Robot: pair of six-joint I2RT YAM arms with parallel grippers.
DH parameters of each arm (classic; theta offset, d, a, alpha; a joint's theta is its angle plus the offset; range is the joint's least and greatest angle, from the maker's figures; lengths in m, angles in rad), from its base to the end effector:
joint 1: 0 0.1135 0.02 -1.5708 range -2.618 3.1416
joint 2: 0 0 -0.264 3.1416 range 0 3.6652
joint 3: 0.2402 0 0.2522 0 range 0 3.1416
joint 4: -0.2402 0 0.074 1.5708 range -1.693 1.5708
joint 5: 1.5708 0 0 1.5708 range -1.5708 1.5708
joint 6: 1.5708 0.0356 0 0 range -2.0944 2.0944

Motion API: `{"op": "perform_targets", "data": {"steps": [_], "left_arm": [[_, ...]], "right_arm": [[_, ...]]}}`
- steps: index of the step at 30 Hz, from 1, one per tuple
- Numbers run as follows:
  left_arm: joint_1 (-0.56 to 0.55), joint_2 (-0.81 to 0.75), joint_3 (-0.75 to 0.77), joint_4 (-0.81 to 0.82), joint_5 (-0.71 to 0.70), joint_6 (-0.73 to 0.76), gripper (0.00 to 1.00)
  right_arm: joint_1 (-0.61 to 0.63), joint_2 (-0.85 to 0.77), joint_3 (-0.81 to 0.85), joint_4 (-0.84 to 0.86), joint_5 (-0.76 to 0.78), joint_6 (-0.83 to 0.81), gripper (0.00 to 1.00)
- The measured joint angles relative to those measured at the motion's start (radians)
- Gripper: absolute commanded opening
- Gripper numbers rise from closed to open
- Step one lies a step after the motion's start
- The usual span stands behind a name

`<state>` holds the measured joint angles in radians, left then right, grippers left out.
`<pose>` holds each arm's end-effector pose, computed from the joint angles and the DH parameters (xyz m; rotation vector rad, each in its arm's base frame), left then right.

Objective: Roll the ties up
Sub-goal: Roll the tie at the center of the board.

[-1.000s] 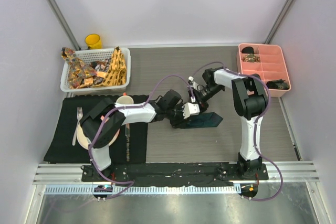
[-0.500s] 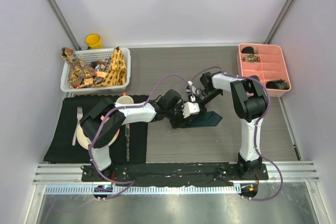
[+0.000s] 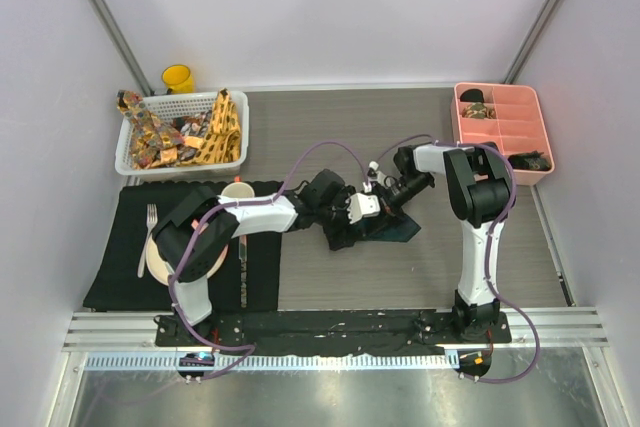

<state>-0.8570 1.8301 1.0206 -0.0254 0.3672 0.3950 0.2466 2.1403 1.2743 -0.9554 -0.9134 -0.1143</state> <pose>0.2339 -0.2896 0.1532 1.5640 1.8664 -0.6534 0.3258 0.1111 0.0953 0.3049 -2.5583 -1.2393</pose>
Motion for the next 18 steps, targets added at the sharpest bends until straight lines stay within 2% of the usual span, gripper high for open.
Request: {"op": "perform_targets", "data": {"steps": [8,18], "left_arm": [[0.000,0.000,0.051,0.005,0.042,0.035,0.91],[-0.002,0.000,0.140,-0.144,0.102,0.274,0.91]], "right_arm": [[0.000,0.014,0.029,0.005,0.032,-0.014,0.01],[0.000,0.016,0.033,0.000,0.032,-0.016,0.01]]}}
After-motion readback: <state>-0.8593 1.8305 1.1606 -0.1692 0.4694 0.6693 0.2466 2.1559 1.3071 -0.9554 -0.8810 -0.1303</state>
